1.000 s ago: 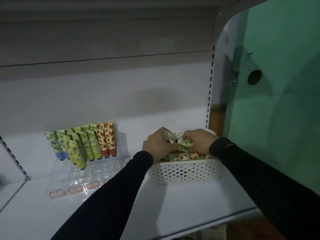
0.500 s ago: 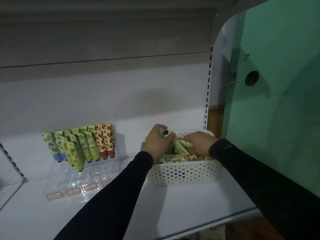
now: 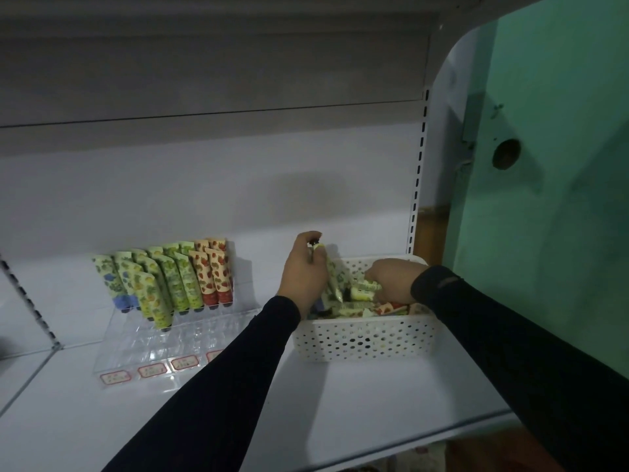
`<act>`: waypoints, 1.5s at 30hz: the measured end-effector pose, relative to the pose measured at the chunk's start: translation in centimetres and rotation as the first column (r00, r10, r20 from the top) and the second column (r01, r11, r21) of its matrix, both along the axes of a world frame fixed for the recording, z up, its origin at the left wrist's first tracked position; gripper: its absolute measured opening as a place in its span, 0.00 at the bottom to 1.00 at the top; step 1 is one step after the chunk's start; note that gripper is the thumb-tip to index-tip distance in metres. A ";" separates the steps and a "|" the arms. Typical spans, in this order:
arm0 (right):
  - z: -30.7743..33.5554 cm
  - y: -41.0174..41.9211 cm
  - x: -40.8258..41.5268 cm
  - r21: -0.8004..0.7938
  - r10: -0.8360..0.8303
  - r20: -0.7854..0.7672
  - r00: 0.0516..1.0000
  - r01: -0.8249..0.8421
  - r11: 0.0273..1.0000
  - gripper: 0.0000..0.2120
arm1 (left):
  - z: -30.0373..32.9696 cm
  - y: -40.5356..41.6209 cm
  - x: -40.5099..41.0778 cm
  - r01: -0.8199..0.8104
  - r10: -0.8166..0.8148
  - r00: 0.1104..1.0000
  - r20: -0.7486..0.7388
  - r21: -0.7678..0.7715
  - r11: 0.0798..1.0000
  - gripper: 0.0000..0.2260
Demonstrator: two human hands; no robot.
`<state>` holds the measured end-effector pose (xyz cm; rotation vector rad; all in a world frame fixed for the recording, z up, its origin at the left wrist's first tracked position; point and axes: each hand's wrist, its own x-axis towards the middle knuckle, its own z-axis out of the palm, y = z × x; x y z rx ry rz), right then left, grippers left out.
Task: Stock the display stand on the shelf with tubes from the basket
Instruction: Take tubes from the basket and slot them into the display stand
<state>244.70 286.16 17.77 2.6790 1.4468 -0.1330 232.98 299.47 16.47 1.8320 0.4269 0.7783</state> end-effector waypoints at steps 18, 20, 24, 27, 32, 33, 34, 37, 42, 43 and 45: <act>1.4 -0.3 -0.6 0.481 0.016 -0.188 0.982 0.078 0.873 0.25 | 2.2 0.5 -0.9 0.038 0.087 0.969 0.231 -0.488 0.872 0.05; 2.1 -0.1 -0.9 0.542 0.046 -0.274 0.961 0.115 0.833 0.25 | 2.8 0.7 -1.4 0.086 0.085 0.951 0.298 -0.518 0.851 0.06; 3.3 0.4 -2.9 0.626 0.205 -0.444 0.872 0.139 0.767 0.16 | 3.6 1.1 -3.6 0.129 0.053 0.948 0.313 -0.532 0.837 0.07; 3.5 1.1 -4.8 0.659 0.330 -0.554 0.764 0.161 0.735 0.12 | 3.3 2.1 -5.4 0.078 0.055 0.971 0.234 -0.522 0.849 0.14; 3.3 3.0 -8.1 0.651 0.471 -0.700 0.537 0.209 0.730 0.11 | 2.5 3.7 -8.9 0.041 0.045 0.986 0.159 -0.499 0.866 0.28; 3.2 3.5 -8.8 0.645 0.479 -0.709 0.517 0.203 0.736 0.11 | 2.4 3.8 -9.7 0.055 0.028 0.987 0.158 -0.500 0.864 0.28; 3.1 4.1 -9.5 0.638 0.486 -0.718 0.498 0.195 0.745 0.12 | 2.3 4.0 -10.5 0.069 0.011 0.988 0.154 -0.502 0.862 0.29; 2.6 5.7 -11.6 0.621 0.494 -0.730 0.472 0.156 0.768 0.12 | 2.0 4.7 -12.7 0.084 0.018 0.983 0.181 -0.541 0.837 0.14; 2.3 8.1 -15.1 0.608 0.509 -0.723 0.467 0.079 0.790 0.13 | 1.3 6.5 -16.3 0.028 0.072 0.983 0.168 -0.528 0.849 0.16; 2.2 8.5 -15.7 0.604 0.507 -0.716 0.481 0.063 0.794 0.14 | 1.0 7.0 -17.0 0.007 0.095 0.982 0.163 -0.536 0.844 0.15; 2.1 9.3 -16.6 0.587 0.488 -0.737 0.468 0.085 0.805 0.15 | 0.6 7.9 -18.3 -0.016 0.134 0.977 0.165 -0.569 0.822 0.14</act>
